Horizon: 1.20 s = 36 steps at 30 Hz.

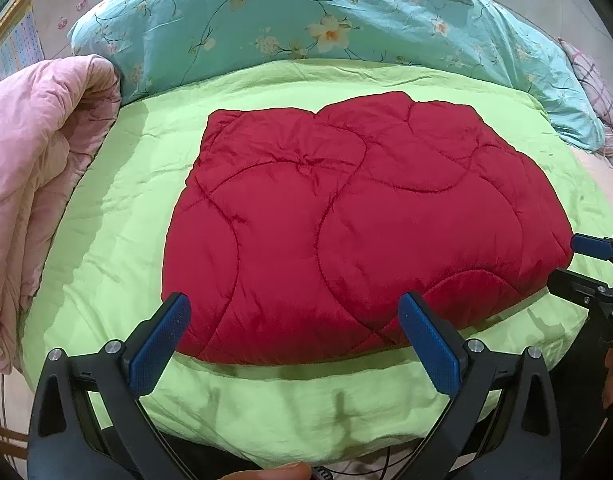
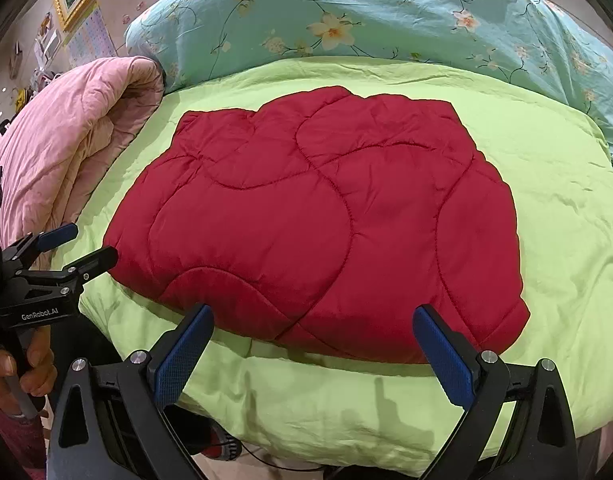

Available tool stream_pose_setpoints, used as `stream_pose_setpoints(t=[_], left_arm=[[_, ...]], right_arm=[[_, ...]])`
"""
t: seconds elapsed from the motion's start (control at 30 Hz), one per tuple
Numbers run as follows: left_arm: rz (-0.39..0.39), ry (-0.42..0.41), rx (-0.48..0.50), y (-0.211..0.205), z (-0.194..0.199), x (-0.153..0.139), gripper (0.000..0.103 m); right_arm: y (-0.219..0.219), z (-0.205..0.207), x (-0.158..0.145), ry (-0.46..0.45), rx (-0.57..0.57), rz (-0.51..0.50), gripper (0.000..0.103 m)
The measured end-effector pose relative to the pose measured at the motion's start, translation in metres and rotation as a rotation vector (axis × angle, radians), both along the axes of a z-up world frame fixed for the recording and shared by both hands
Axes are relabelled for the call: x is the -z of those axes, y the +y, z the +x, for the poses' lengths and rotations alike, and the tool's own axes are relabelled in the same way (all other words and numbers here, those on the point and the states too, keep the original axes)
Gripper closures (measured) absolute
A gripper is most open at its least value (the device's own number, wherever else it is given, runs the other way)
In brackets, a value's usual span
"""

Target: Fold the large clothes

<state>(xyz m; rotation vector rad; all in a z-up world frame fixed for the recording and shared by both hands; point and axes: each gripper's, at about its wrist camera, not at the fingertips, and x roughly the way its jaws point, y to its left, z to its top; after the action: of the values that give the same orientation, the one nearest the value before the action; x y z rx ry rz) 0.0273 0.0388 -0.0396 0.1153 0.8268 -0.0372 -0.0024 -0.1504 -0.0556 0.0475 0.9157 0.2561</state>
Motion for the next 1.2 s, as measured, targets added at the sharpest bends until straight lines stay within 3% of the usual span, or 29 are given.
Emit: stream_pose_setpoints(t=[1.2], left_arm=[[0.0,-0.003,0.004,-0.0037,0.0065,-0.0008,0.0]], right_arm=[[0.0023,0.0072,0.0022,0.017,0.0,-0.001,0.003]])
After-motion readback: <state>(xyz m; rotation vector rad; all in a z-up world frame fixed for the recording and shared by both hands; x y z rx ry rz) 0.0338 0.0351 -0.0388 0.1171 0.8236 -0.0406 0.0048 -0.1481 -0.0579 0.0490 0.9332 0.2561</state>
